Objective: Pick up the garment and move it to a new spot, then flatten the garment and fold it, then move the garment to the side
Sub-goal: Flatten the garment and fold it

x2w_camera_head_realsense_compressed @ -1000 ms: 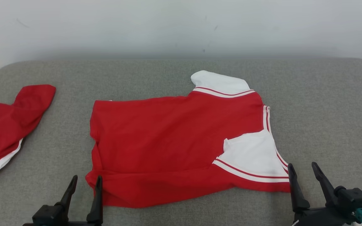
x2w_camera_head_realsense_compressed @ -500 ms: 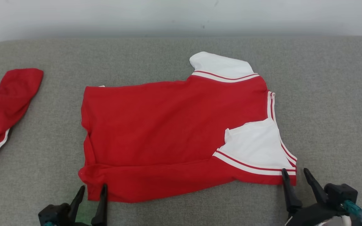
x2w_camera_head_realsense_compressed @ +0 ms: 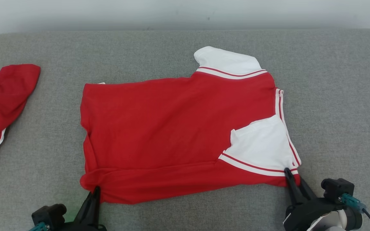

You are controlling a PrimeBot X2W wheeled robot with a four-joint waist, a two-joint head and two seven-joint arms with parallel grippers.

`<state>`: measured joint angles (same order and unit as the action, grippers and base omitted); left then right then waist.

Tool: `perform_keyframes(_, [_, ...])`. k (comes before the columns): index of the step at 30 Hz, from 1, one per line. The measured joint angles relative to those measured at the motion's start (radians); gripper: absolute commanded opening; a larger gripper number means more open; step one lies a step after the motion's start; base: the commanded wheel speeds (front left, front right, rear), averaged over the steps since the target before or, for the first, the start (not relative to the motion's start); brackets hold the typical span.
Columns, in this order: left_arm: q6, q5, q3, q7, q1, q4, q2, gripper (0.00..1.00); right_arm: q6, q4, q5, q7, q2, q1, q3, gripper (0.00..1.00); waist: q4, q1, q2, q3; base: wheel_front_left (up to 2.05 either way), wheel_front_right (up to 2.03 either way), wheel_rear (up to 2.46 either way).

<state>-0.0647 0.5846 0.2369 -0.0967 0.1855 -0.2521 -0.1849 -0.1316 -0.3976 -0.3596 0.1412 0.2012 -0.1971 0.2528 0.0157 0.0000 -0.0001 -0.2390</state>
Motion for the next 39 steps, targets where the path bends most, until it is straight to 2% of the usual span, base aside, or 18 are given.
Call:
perform_keyframes(7, [0.007, 0.049, -0.022, 0.032, -0.013, 0.051, -0.007, 0.00, 0.000, 0.044, -0.053, 0.010, -0.003, 0.021, 0.004, 0.00, -0.001, 0.0001, 0.0001, 0.002, 0.00, 0.00, 0.00])
perform_keyframes(12, [0.000, 0.056, -0.022, 0.097, -0.059, 0.137, -0.050, 0.00, 0.000, 0.142, -0.066, 0.000, 0.004, 0.103, -0.002, 0.00, -0.005, 0.0001, 0.0001, 0.016, 0.00, 0.00, 0.00])
perform_keyframes(19, [-0.044, 0.056, -0.029, 0.173, -0.132, 0.263, -0.099, 0.00, 0.000, 0.289, -0.058, -0.039, -0.038, 0.259, -0.013, 0.00, -0.011, 0.0000, 0.0001, 0.025, 0.00, 0.00, 0.00])
perform_keyframes(24, [-0.067, 0.059, -0.037, 0.206, -0.163, 0.307, -0.119, 0.00, 0.000, 0.335, -0.050, -0.075, -0.073, 0.299, -0.023, 0.00, -0.025, 0.0000, 0.0001, 0.022, 0.00, 0.00, 0.00])
perform_keyframes(25, [-0.069, 0.057, -0.034, 0.210, -0.165, 0.309, -0.123, 0.00, 0.000, 0.333, -0.043, -0.089, -0.073, 0.299, -0.025, 0.03, -0.029, 0.0000, 0.0001, 0.022, 0.00, 0.00, 0.00])
perform_keyframes(26, [-0.075, 0.055, -0.034, 0.210, -0.166, 0.312, -0.124, 0.00, 0.000, 0.331, -0.038, -0.094, -0.075, 0.299, -0.027, 0.32, -0.032, 0.0000, 0.0001, 0.022, 0.00, 0.00, 0.00])
perform_keyframes(27, [-0.080, 0.052, -0.033, 0.212, -0.166, 0.314, -0.125, 0.28, 0.000, 0.329, -0.037, -0.102, -0.078, 0.299, -0.030, 1.00, -0.034, 0.0000, 0.0001, 0.023, 0.00, 0.00, 0.00])
perform_keyframes(28, [-0.087, 0.046, -0.030, 0.219, -0.167, 0.313, -0.126, 1.00, 0.000, 0.326, -0.035, -0.111, -0.078, 0.298, -0.031, 1.00, -0.036, 0.0000, 0.0001, 0.024, 0.00, 0.00, 0.00])
perform_keyframes(32, [-0.109, 0.030, -0.032, 0.202, -0.174, 0.320, -0.124, 1.00, 0.000, 0.337, -0.030, -0.102, -0.077, 0.297, -0.059, 1.00, -0.039, 0.0000, 0.0000, 0.031, 0.00, 0.00, 0.00])
perform_keyframes(35, [-0.144, -0.015, -0.048, 0.148, -0.174, 0.336, -0.125, 1.00, 0.000, 0.361, -0.006, -0.067, -0.074, 0.291, -0.119, 1.00, -0.039, 0.0000, 0.0001, 0.038, 0.00, 0.00, 0.00])
perform_keyframes(39, [-0.170, -0.057, -0.054, 0.083, -0.159, 0.374, -0.115, 1.00, 0.000, 0.403, 0.039, -0.028, -0.068, 0.256, -0.185, 1.00, -0.038, 0.0000, 0.0001, 0.050, 0.00, 0.00, 0.00])
